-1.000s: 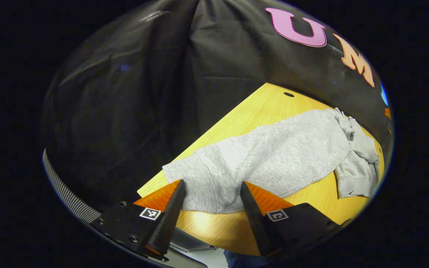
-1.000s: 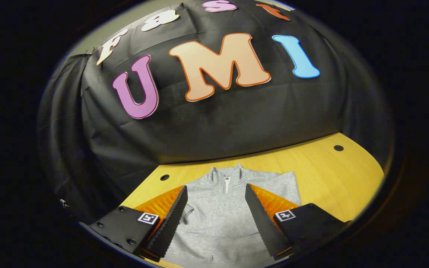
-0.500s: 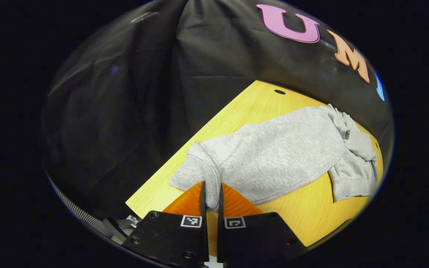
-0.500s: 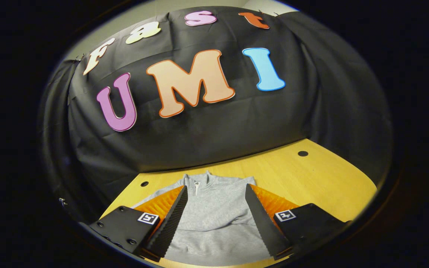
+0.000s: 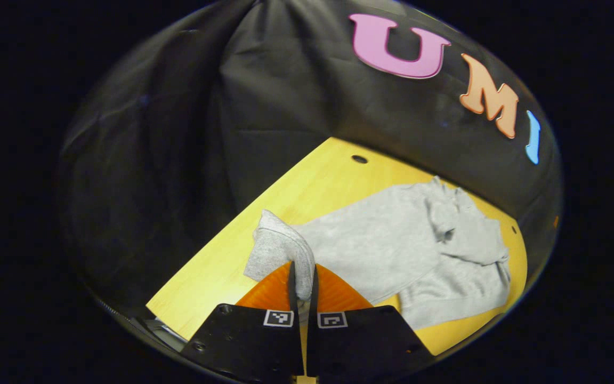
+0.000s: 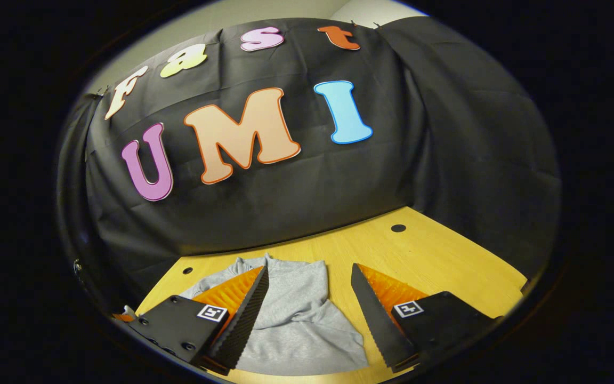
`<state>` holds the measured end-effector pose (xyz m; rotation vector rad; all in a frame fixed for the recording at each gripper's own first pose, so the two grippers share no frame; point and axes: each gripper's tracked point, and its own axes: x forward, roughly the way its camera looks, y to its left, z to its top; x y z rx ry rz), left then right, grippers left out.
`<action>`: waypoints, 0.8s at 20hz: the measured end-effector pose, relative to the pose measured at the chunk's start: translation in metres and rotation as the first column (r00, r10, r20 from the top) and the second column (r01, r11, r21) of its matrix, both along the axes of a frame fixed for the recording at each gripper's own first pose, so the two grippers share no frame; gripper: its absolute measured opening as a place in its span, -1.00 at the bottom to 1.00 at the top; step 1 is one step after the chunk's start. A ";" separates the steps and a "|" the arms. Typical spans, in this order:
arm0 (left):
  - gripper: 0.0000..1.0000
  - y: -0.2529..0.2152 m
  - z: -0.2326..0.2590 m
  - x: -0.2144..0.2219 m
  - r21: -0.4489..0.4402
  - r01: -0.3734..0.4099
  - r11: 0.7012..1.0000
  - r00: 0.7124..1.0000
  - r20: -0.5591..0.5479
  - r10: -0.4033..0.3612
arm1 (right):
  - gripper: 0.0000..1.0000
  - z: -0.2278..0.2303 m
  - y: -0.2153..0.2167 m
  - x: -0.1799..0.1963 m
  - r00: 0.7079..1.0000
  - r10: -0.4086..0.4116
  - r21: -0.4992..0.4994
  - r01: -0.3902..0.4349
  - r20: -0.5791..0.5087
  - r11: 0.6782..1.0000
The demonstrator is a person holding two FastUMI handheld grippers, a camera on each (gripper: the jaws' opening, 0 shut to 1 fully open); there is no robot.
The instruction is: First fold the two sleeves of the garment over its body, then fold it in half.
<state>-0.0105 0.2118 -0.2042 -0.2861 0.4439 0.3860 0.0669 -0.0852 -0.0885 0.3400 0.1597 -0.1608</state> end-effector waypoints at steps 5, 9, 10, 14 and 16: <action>-0.96 -0.096 0.059 0.063 0.037 0.190 0.981 0.978 0.086 -0.192 | 0.94 -0.004 -0.027 -0.019 1.000 -0.020 0.010 0.020 0.000 1.000; -0.97 -0.192 0.081 0.116 0.094 0.351 0.932 0.923 0.136 -0.361 | 0.94 -0.011 -0.048 -0.026 0.999 -0.042 0.065 0.042 0.001 0.997; -0.97 -0.213 0.086 0.124 0.116 0.389 0.914 0.905 0.137 -0.403 | 0.94 -0.013 -0.053 -0.029 0.999 -0.050 0.075 0.050 -0.001 0.996; -0.97 -0.299 0.102 0.149 0.163 0.524 0.836 0.826 0.142 -0.546 | 0.94 -0.025 -0.076 -0.042 0.998 -0.062 0.097 0.064 -0.024 0.993; -0.92 -0.337 0.105 0.158 0.157 0.566 0.809 0.798 0.144 -0.586 | 0.94 -0.032 -0.089 -0.054 0.998 -0.059 0.102 0.062 -0.036 0.993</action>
